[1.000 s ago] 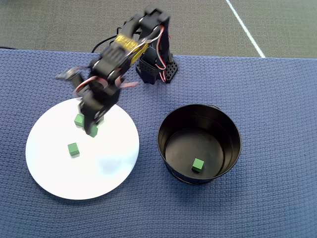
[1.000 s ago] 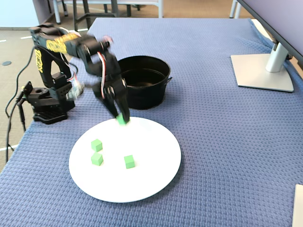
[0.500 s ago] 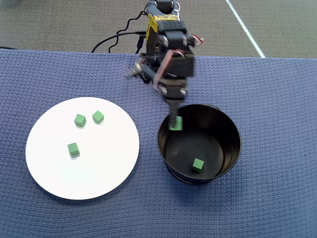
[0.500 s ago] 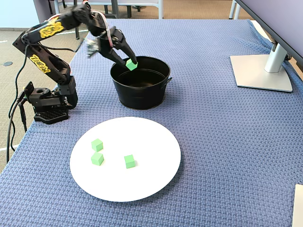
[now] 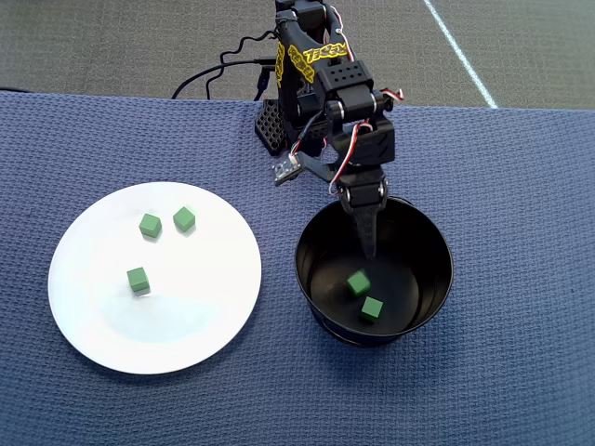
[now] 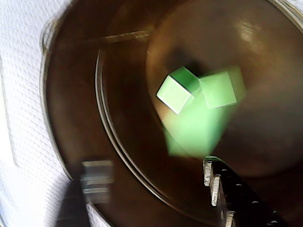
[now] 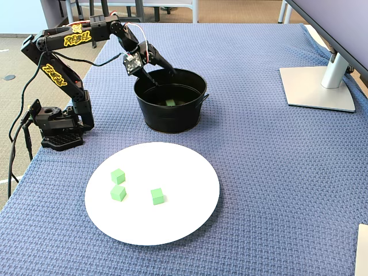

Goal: Pick up the green cubes from the white plate and place them in the black recipient

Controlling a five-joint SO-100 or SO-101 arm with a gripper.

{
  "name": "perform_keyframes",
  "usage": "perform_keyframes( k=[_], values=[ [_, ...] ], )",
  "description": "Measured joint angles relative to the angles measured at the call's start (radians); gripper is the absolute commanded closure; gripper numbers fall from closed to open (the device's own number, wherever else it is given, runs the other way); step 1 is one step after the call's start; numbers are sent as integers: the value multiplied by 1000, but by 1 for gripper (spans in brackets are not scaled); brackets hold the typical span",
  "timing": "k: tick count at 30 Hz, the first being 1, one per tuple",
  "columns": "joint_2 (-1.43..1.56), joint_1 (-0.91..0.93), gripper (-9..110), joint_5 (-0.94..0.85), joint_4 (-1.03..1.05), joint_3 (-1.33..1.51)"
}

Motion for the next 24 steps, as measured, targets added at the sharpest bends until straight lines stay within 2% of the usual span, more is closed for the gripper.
perform_keyframes(
  k=[6, 12, 15, 18, 21, 24],
  values=[
    [55, 104, 81, -26, 126, -115],
    [52, 420, 93, -98, 247, -233],
    [-44, 620, 95, -252, 245, -255],
    [-201, 778, 90, -457, 195, -258],
    [-370, 885, 90, -652, 112, -259],
    [-517, 950, 87, -772, 46, -293]
  ],
)
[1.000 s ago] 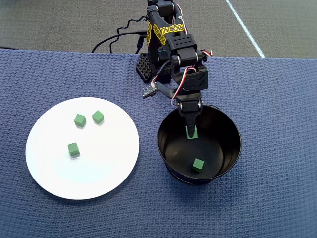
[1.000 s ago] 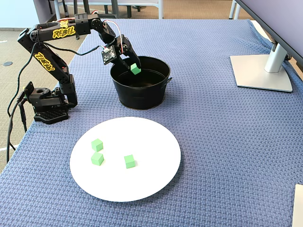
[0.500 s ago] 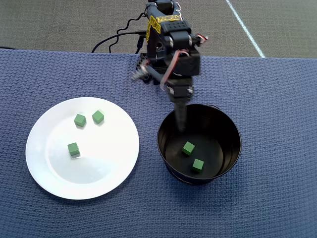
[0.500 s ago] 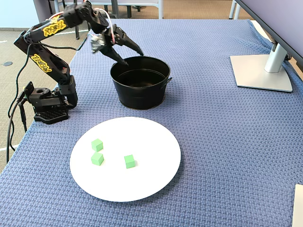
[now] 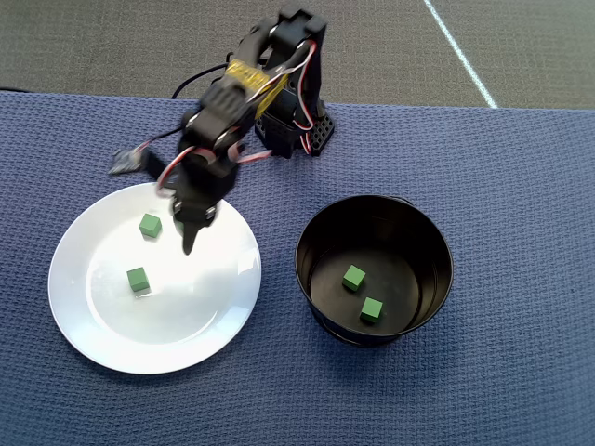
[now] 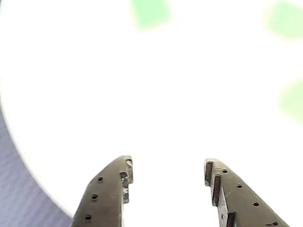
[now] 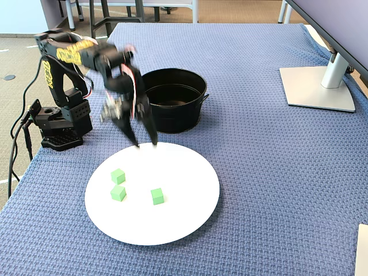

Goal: Pick up the green cubes from the white plate and place them in the black recipient

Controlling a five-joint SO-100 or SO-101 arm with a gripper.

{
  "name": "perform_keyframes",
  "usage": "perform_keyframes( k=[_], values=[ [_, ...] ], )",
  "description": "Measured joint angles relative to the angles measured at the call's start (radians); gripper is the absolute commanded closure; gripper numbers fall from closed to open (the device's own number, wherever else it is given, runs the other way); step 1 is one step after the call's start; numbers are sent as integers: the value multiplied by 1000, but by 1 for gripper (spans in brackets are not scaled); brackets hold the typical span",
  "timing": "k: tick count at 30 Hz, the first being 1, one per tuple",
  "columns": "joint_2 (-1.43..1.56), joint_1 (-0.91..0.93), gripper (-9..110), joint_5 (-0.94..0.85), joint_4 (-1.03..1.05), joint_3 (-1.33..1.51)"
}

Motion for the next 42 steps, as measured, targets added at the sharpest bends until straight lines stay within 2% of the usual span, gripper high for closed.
perform_keyframes(
  k=[8, 22, 30, 42],
  values=[
    [-181, 51, 77, -247, -147, -38],
    [-347, 51, 77, -569, -275, -38],
    [-407, 94, 78, -634, -278, -135],
    [-428, 132, 79, -638, -299, -161]
  ],
)
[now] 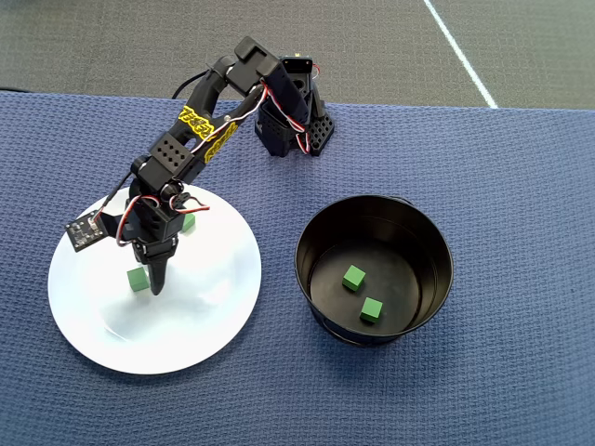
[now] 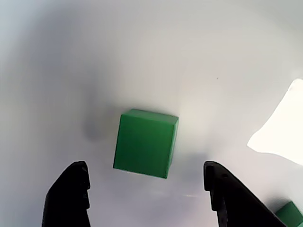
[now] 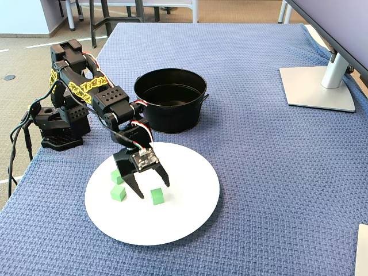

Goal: Pick up the green cubes from the white plate and place them in the black recipient

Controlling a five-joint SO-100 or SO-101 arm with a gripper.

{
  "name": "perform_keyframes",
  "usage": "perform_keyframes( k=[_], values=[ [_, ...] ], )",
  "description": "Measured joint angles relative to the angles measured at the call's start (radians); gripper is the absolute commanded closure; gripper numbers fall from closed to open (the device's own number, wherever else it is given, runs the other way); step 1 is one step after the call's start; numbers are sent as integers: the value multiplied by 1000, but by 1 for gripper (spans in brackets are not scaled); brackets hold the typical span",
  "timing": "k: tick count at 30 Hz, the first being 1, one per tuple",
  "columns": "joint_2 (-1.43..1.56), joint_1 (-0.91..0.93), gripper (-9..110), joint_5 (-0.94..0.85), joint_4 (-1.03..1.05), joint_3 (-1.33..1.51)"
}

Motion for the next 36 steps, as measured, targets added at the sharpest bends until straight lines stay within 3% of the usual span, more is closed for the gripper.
perform_keyframes(
  k=[21, 27, 36],
  values=[
    [-84, -2, 84, 66, -25, -97],
    [-84, -2, 101, 106, -25, -97],
    [-75, -2, 102, 224, -14, -104]
  ],
)
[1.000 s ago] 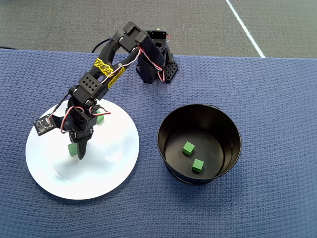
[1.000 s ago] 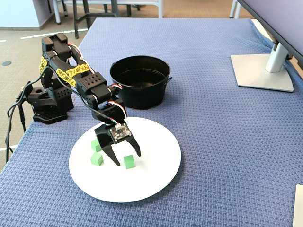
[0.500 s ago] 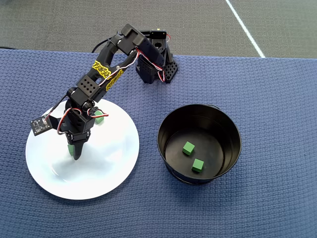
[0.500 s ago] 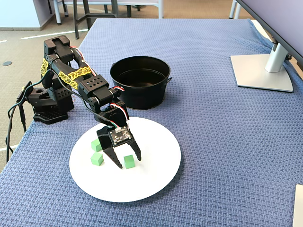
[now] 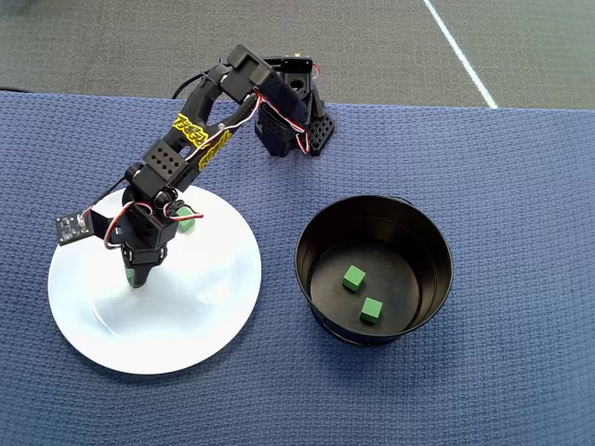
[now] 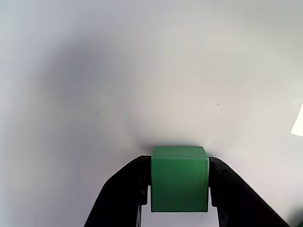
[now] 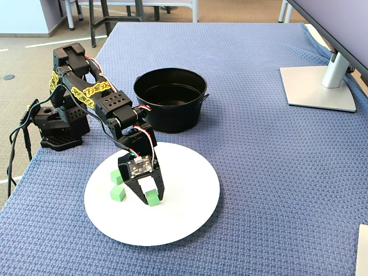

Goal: Pick up the green cubes from the white plate and place them in the black recipient

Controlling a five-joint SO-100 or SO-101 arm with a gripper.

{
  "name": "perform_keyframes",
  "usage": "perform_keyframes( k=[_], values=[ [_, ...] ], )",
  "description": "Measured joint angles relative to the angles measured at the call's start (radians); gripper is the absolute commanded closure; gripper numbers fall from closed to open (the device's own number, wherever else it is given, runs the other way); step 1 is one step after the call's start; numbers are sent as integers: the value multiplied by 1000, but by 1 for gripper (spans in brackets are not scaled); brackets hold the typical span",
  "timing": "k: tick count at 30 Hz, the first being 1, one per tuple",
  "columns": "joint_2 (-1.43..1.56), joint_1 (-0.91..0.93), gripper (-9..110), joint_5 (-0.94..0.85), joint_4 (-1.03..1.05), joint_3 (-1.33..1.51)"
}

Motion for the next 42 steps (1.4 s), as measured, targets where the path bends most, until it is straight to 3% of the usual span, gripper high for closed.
perform_keyframes(
  k=[12, 18, 24, 28, 31, 34, 35, 42],
  values=[
    [588, -14, 102, 548, 298, 21],
    [940, -322, 102, 811, 465, 192],
    [1157, -703, 102, 1063, 430, 451],
    [1210, -934, 102, 1127, 359, 604],
    [1212, -994, 101, 1144, 331, 646],
    [1212, -1005, 73, 1147, 313, 657],
    [1212, -999, 69, 1141, 311, 657],
    [1221, -1011, 70, 1088, 348, 638]
  ],
)
